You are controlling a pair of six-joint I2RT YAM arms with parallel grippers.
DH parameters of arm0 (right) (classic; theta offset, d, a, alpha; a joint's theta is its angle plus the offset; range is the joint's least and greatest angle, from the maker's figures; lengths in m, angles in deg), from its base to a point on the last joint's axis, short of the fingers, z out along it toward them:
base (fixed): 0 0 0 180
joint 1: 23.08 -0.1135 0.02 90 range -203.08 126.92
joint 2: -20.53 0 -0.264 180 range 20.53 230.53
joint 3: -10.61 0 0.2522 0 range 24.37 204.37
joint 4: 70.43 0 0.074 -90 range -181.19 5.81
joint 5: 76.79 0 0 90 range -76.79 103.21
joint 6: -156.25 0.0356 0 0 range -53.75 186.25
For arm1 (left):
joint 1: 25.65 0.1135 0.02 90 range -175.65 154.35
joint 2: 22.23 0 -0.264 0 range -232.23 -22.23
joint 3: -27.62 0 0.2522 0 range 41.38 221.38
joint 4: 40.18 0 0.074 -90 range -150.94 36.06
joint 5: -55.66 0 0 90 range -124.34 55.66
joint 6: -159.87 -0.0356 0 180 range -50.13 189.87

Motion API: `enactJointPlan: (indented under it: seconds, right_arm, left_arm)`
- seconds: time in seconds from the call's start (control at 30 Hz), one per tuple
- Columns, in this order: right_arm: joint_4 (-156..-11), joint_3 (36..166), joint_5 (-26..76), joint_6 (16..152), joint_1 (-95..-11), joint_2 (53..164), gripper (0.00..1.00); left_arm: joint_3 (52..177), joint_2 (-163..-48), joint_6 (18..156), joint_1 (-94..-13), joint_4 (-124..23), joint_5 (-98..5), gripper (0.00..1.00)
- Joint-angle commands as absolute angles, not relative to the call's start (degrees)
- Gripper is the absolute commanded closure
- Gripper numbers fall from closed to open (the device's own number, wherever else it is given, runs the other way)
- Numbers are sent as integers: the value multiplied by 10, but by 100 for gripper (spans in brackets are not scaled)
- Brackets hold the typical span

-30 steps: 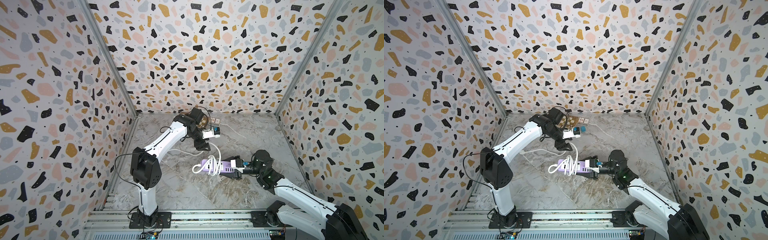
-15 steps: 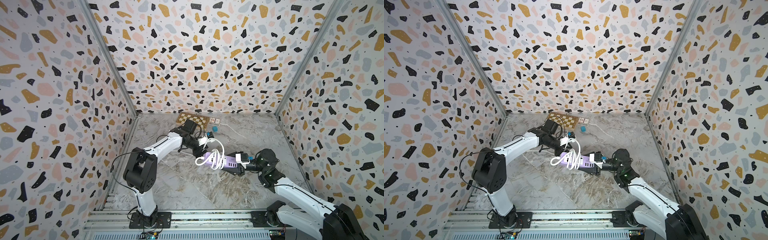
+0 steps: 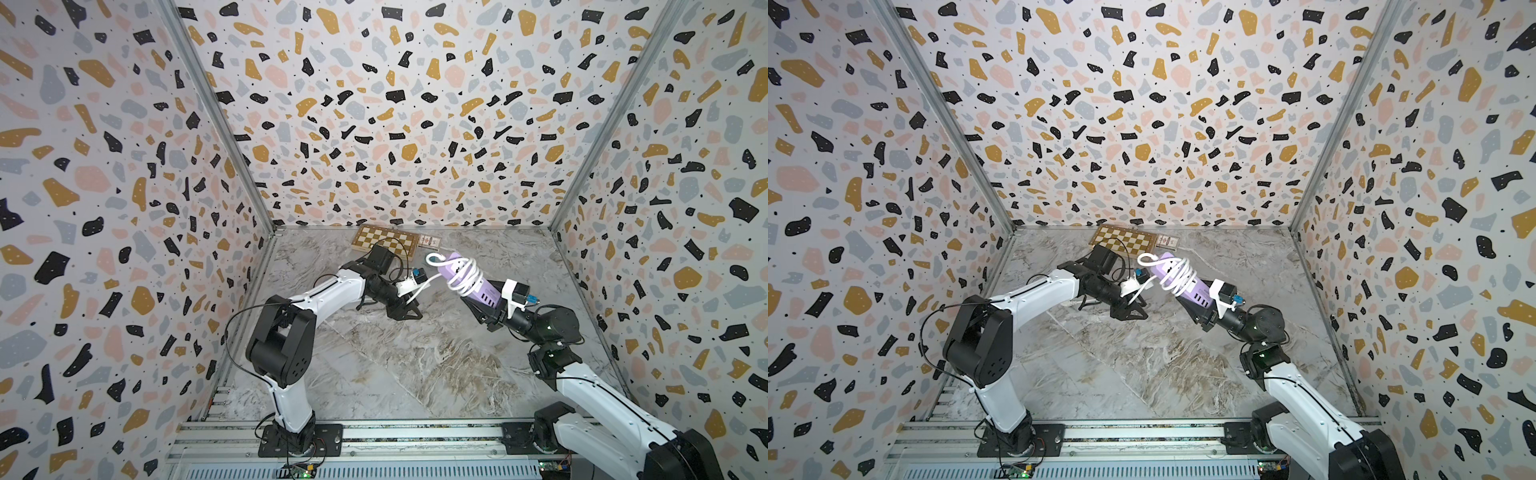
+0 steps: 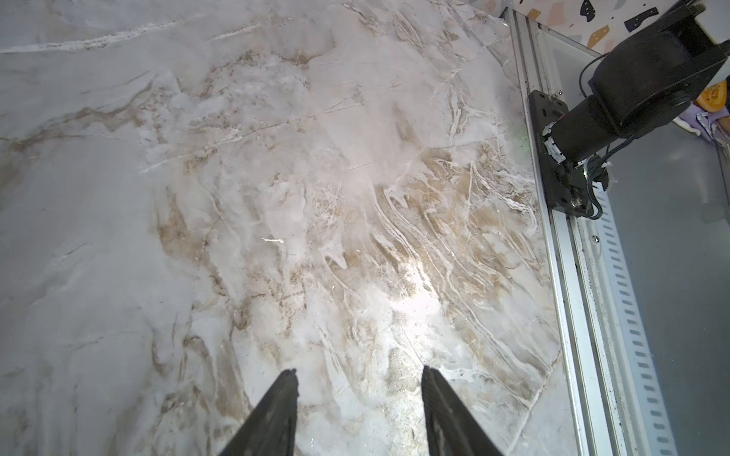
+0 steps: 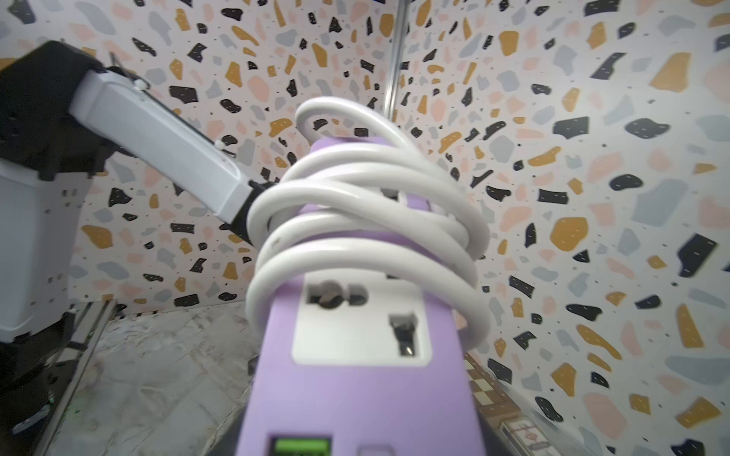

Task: Wrap the cord around the power strip
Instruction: Wrap the power cord around the power strip.

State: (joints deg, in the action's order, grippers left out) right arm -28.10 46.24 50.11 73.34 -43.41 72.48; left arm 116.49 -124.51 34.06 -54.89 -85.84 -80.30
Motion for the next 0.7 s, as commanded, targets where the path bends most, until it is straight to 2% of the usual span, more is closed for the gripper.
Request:
enactJointPlan:
  seconds: [0.0,0.13,0.27,0.4,0.53,0.67]
  right_arm:
    - [-205,458,370,782,-402,698,100]
    - [-274,455,277,784,-365,682,100]
    - [-441,499,244,715,-344,689,100]
    - [-547,533,272,641,-349,714,100]
    - [-651,564,274,562,-395,743,100]
    - [-710,573,363,535,-416,771,100]
  left_arm:
    - [1156,-1225,318,-570,-882,-782,89]
    - [1163,-1206,289,-601,-930,-719,92]
    - [1188,-1161,257,-639,-974,-634,92]
    - [1248,-1125,222,-681,-1007,-552,90]
    - [1304,-1117,186,-724,-1001,-424,83]
    - [1341,-1122,163,-743,-985,-333,82]
